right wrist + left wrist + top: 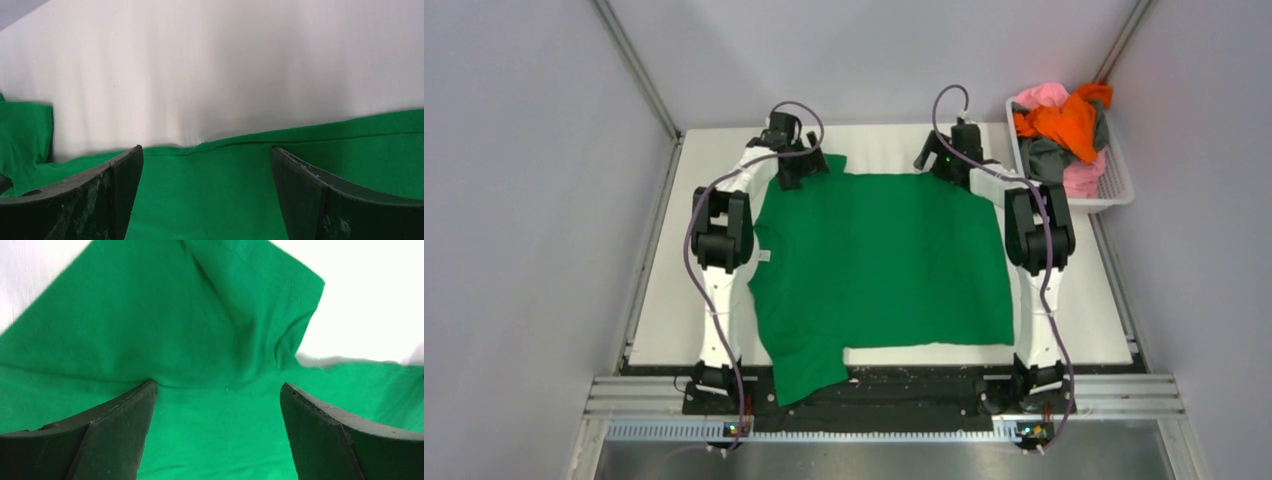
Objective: Fold and stack the t-shirts
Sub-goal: Flatten out the tshirt, then grab the side of the flattened tshirt closest away from the robot with both arms
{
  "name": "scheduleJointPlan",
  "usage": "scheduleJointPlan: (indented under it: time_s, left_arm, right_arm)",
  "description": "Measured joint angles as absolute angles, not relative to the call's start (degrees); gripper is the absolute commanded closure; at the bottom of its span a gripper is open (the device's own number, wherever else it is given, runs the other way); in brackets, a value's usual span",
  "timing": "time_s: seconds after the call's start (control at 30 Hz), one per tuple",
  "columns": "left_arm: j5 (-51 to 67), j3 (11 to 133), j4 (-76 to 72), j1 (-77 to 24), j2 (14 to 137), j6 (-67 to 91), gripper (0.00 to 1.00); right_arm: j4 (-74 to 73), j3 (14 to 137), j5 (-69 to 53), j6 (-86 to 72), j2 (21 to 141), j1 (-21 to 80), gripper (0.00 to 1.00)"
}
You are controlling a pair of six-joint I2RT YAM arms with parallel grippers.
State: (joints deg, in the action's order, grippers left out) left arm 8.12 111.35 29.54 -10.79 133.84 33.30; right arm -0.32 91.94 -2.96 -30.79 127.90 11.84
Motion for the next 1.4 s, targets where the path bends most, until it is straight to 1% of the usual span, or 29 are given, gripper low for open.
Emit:
scheduleJointPlan:
  time_s: [0.17, 0.33, 0.43, 0.5, 0.6, 0.67, 0.77, 0.83, 0.93, 1.07, 1.2, 1.27, 1.37, 1.4]
  left_arm:
    - [8.78, 122.93, 32.95, -8.99, 140.68, 33.93, 0.01]
    - [11.9, 133.56, 32.58, -6.57, 147.39, 35.55, 0.01]
    - [13.65, 136.27, 29.63, -5.06, 149.62, 36.69, 0.01]
    - [14.37, 137.64, 27.55, -4.21, 150.85, 37.63, 0.01]
    - [14.68, 142.5, 25.65, -3.55, 153.95, 38.3, 0.01]
    - [14.22, 143.15, 24.93, -3.42, 154.26, 38.44, 0.01]
    - [13.56, 142.26, 23.51, -3.36, 152.92, 37.85, 0.01]
    - [13.43, 138.32, 23.31, -3.36, 149.56, 37.34, 0.01]
    - [13.23, 126.15, 24.12, -3.33, 138.98, 36.16, 0.01]
    - [10.24, 106.72, 25.82, -4.12, 119.55, 34.72, 0.01]
    - [3.88, 87.72, 27.64, -7.57, 99.13, 33.74, 0.01]
    - [1.37, 80.2, 29.36, -10.35, 92.12, 33.67, 0.04]
    - [-0.75, 67.75, 35.9, -15.51, 83.79, 34.81, 0.1]
    - [-0.89, 66.74, 36.64, -15.84, 83.35, 35.0, 0.11]
  right_arm:
    - [-1.08, 96.79, -2.48, -31.64, 131.02, 11.84, 0.05]
    - [-4.21, 108.77, -2.2, -31.73, 138.23, 11.84, 0.04]
    - [-6.22, 117.73, -1.98, -31.7, 143.48, 11.84, 0.04]
    - [-6.98, 121.12, -1.85, -31.73, 145.45, 11.84, 0.04]
    - [-9.76, 128.95, -1.8, -31.57, 149.64, 11.84, 0.04]
    - [-11.55, 131.11, -1.83, -31.4, 150.45, 11.84, 0.03]
    - [-13.06, 131.04, -1.74, -30.48, 149.99, 11.84, 0.02]
    - [-13.32, 127.39, -1.58, -29.69, 147.5, 11.84, 0.01]
    - [-14.81, 115.55, -1.04, -28.58, 138.52, 11.84, 0.01]
    - [-14.5, 98.83, 1.54, -28.12, 123.28, 11.84, 0.01]
    - [-14.02, 86.7, 4.97, -28.75, 109.8, 11.84, 0.01]
    - [-14.06, 80.53, 6.68, -29.74, 104.16, 11.84, 0.01]
    - [-14.13, 72.12, 8.03, -31.48, 98.87, 11.84, 0.01]
    - [-14.35, 69.36, 8.36, -32.14, 97.62, 11.84, 0.01]
